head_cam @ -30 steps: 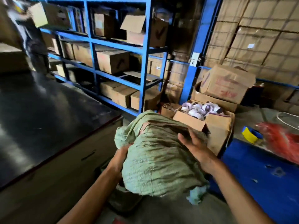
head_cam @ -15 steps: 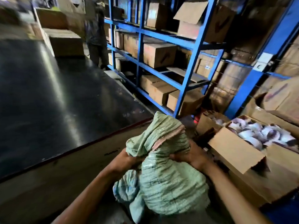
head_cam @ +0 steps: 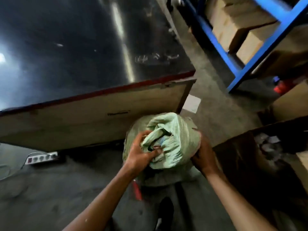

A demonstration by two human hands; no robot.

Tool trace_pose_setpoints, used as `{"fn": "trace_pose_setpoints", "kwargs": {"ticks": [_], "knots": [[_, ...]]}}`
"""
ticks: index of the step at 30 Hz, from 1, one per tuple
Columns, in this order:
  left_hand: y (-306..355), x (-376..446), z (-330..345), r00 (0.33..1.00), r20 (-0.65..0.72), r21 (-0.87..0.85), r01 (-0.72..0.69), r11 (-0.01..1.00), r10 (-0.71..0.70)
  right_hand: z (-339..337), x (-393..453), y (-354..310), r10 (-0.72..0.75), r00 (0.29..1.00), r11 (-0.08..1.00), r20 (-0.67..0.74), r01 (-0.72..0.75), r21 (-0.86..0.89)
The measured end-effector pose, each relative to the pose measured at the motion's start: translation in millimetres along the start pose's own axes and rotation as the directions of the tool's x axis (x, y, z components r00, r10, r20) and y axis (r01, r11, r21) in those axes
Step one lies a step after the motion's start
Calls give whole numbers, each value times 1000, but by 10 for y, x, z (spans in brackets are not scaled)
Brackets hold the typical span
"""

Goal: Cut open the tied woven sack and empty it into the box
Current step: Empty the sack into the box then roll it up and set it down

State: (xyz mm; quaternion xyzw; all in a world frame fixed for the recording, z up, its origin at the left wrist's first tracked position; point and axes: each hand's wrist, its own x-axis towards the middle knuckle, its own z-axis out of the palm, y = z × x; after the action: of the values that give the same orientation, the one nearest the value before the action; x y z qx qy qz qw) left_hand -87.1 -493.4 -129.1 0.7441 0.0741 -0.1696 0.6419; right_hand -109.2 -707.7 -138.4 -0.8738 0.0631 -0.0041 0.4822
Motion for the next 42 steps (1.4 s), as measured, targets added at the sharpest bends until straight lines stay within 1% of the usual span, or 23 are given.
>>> {"fn": "trace_pose_setpoints", "kwargs": {"ticks": [1, 3, 5, 6, 8, 10, 12, 13, 14, 15, 16, 18, 19, 20, 22, 24, 25, 26, 28, 30, 35, 37, 42], "knots": [[-255, 120, 64, 999, -42, 10, 18, 1000, -18, 110, 77, 186, -27, 1000, 1000, 6, 27, -7], [-725, 354, 178, 994, -109, 60, 36, 998, -29, 346, 211, 604, -47, 998, 995, -30, 44, -95], [-1293, 626, 325, 994, -96, 112, 55, 992, -44, 614, 325, 1188, -36, 998, 971, -60, 21, -240], [-1566, 751, 398, 995, -85, 128, 70, 989, -60, 734, 375, 1440, -5, 999, 953, -45, -9, -304], [-2069, 959, 516, 994, -76, 200, 91, 976, -77, 945, 448, 1902, 100, 993, 893, 57, -64, -446], [-2562, 1087, 600, 993, -76, 339, 109, 934, -88, 1157, 463, 2290, 184, 948, 843, 258, -17, -537], [-2871, 1141, 613, 997, -35, 455, 78, 887, -70, 1306, 429, 2500, 265, 872, 883, 411, -49, -467], [-2923, 1148, 596, 998, 16, 485, 50, 873, -66, 1318, 413, 2477, 279, 864, 922, 420, -119, -367], [-2942, 1142, 558, 995, 66, 507, 33, 861, -77, 1316, 389, 2411, 281, 880, 950, 382, -200, -239], [-2907, 1119, 504, 991, 110, 528, 10, 849, -79, 1287, 355, 2299, 286, 907, 958, 308, -262, -118], [-2816, 1065, 414, 986, 148, 537, -10, 844, -82, 1250, 326, 2131, 281, 936, 959, 211, -281, -32], [-2560, 864, 214, 977, 187, 535, -15, 844, -101, 1234, 218, 1758, 223, 975, 975, -2, -222, 9], [-2416, 726, 73, 980, 177, 563, -21, 826, -95, 1292, 142, 1511, 163, 983, 986, -80, -164, -5], [-2295, 576, -79, 986, 150, 611, -37, 791, -70, 1414, 55, 1290, 87, 989, 995, -119, -92, -31], [-2262, 262, -447, 995, 95, 718, -89, 690, 30, 1831, -157, 914, -53, 996, 996, -74, 47, -78], [-2415, 37, -813, 990, 54, 817, -118, 565, 128, 2350, -375, 707, -123, 991, 984, 48, 128, -124], [-2522, -56, -1015, 992, 33, 847, -90, 524, 118, 2630, -494, 662, -140, 985, 976, 103, 155, -151], [-2634, -157, -1212, 998, 17, 859, -46, 510, 62, 2906, -623, 669, -140, 979, 969, 147, 166, -181], [-2826, -305, -1540, 999, 16, 881, 4, 474, -40, 3373, -832, 787, -93, 969, 951, 228, 154, -267], [-3139, -426, -1829, 990, 55, 911, 2, 412, -127, 3797, -1028, 961, -4, 951, 909, 309, 132, -395], [-4053, -467, -2197, 984, 72, 928, -6, 373, -162, 4450, -1283, 1724, 230, 888, 780, 398, 76, -622], [-4490, -420, -2266, 985, 60, 931, 4, 364, -163, 4635, -1329, 2124, 306, 871, 729, 385, 46, -683], [-5530, -329, -2346, 988, 51, 930, 6, 368, -144, 5061, -1329, 3039, 431, 865, 616, 257, -74, -784]]}}
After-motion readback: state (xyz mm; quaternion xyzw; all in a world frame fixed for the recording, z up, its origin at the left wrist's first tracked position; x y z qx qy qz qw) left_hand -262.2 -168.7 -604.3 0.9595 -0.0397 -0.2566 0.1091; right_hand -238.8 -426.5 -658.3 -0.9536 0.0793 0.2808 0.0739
